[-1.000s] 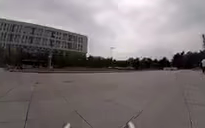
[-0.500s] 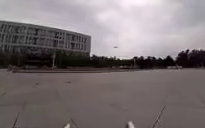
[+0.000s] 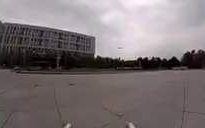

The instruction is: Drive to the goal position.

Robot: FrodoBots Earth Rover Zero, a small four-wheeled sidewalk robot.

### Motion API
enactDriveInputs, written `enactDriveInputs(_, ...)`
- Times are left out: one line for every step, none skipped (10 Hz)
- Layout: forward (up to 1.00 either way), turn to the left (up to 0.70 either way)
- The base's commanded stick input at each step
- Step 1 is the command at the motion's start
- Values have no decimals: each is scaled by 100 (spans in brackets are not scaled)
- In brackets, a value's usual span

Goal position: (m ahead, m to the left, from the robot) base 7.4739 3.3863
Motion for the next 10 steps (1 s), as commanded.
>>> enactDriveInputs(70, 13)
enactDriveInputs(70, 13)
enactDriveInputs(70, 13)
enactDriveInputs(70, 13)
enactDriveInputs(69, 13)
enactDriveInputs(70, 13)
enactDriveInputs(70, 13)
enactDriveInputs(68, 13)
enactDriveInputs(68, 13)
enactDriveInputs(68, 13)
